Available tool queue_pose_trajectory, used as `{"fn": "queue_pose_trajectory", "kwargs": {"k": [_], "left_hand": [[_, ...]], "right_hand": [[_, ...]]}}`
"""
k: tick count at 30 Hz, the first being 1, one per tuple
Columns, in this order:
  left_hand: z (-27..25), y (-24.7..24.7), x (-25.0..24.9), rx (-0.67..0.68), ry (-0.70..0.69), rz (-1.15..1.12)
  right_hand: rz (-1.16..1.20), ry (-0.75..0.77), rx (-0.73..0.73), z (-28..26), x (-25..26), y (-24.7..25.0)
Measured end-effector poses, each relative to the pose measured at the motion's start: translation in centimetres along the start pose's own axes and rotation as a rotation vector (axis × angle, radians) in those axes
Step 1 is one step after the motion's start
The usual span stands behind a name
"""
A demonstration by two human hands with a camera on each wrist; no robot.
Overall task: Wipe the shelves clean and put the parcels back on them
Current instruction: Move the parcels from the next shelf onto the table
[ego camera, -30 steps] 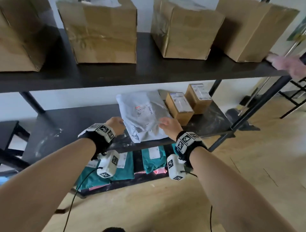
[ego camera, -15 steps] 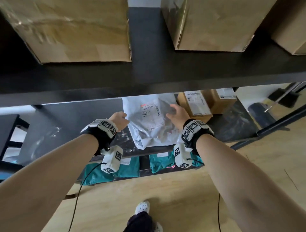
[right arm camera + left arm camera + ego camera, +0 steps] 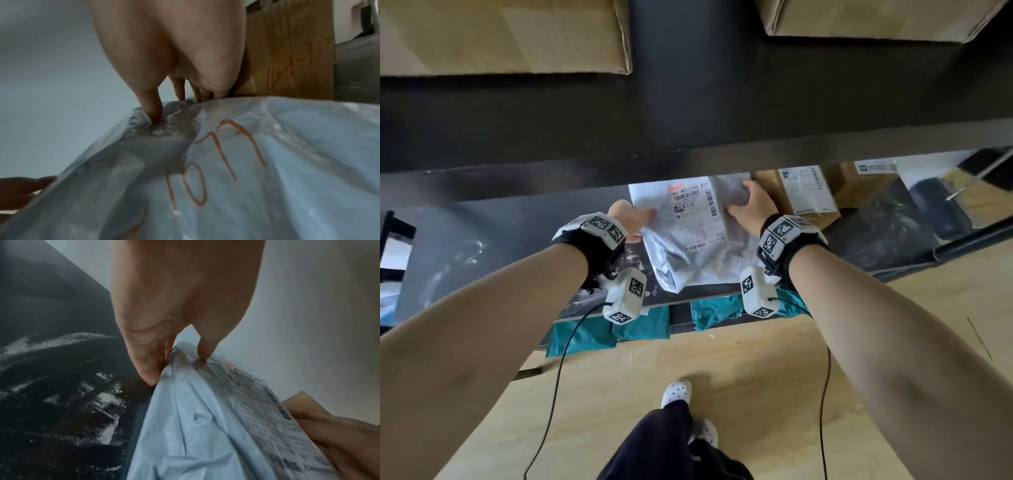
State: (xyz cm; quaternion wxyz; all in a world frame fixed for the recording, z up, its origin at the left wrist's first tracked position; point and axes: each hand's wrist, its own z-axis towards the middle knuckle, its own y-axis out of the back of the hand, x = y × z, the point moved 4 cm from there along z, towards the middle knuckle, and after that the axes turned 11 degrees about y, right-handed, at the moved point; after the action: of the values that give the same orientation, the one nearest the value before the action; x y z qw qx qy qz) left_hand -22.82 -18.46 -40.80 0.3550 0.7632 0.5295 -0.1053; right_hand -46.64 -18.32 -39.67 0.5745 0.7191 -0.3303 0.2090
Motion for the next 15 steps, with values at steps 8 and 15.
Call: {"fn": "queue_pose_trajectory", "kwargs": {"k": [8, 15], "left_hand": [[0.0, -0.6, -0.6, 0.036, 0.06, -0.136], [-1.1, 0.1, 0.0, 0.143, 0.059, -0.296]], "right_hand": [[0.126, -0.012, -0.065, 0.2, -0.2, 0.4], [0.213, 0.015, -0.115, -0.4, 0.4, 1.1]]}}
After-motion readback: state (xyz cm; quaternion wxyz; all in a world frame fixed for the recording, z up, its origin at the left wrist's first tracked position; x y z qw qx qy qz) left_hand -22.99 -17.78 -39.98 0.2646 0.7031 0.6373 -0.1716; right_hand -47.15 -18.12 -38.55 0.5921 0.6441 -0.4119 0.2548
